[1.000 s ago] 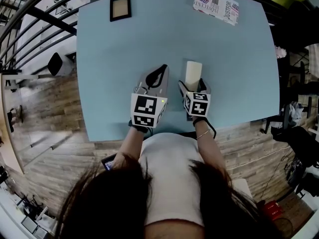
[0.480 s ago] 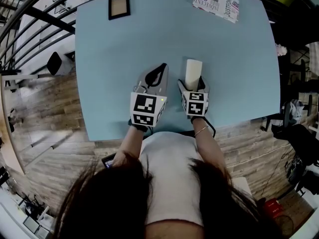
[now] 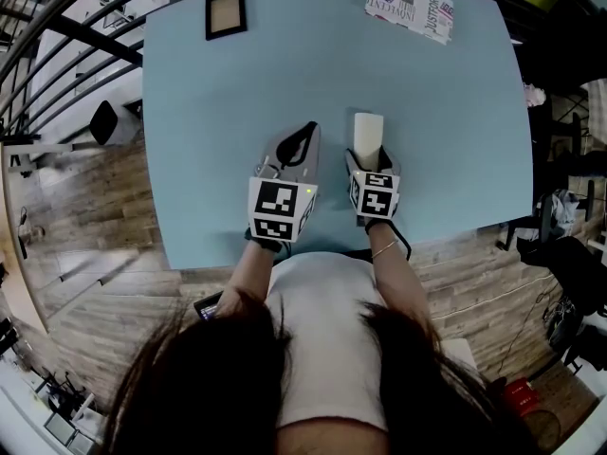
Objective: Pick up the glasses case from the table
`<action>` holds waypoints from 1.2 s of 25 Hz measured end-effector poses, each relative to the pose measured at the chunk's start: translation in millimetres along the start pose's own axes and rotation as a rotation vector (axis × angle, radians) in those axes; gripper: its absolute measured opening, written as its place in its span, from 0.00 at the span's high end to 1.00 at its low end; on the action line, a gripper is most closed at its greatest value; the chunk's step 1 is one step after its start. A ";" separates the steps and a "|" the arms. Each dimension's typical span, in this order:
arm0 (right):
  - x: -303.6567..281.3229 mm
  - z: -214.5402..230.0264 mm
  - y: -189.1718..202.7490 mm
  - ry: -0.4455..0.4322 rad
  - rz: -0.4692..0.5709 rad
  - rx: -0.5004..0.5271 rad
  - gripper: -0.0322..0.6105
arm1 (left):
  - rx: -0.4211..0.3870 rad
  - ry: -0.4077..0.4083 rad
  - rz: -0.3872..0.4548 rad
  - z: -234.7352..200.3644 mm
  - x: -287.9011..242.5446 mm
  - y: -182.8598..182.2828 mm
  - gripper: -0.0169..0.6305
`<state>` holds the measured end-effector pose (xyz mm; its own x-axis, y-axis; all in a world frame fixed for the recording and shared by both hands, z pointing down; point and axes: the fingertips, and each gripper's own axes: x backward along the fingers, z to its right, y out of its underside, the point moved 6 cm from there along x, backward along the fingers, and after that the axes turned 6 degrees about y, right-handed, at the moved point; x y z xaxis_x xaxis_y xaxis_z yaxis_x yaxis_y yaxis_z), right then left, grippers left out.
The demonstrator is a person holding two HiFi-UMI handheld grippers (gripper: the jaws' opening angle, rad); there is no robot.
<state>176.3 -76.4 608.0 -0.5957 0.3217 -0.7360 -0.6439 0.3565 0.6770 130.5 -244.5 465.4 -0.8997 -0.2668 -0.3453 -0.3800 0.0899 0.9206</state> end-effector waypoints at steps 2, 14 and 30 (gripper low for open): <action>0.9 1.3 -0.6 0.004 -0.005 -0.010 0.45 | 0.000 -0.003 0.001 -0.5 1.3 -0.4 0.89; 2.1 6.1 -2.7 -0.026 0.009 -0.059 0.46 | -0.003 -0.016 0.008 0.6 0.9 -2.3 0.89; 9.2 14.3 -22.1 -0.043 0.084 -0.104 0.46 | -0.016 -0.042 0.032 2.5 5.4 -10.0 0.89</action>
<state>192.0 -68.8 586.2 -0.6295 0.3847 -0.6751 -0.6404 0.2350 0.7312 128.9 -244.5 453.8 -0.9197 -0.2235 -0.3230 -0.3480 0.0823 0.9339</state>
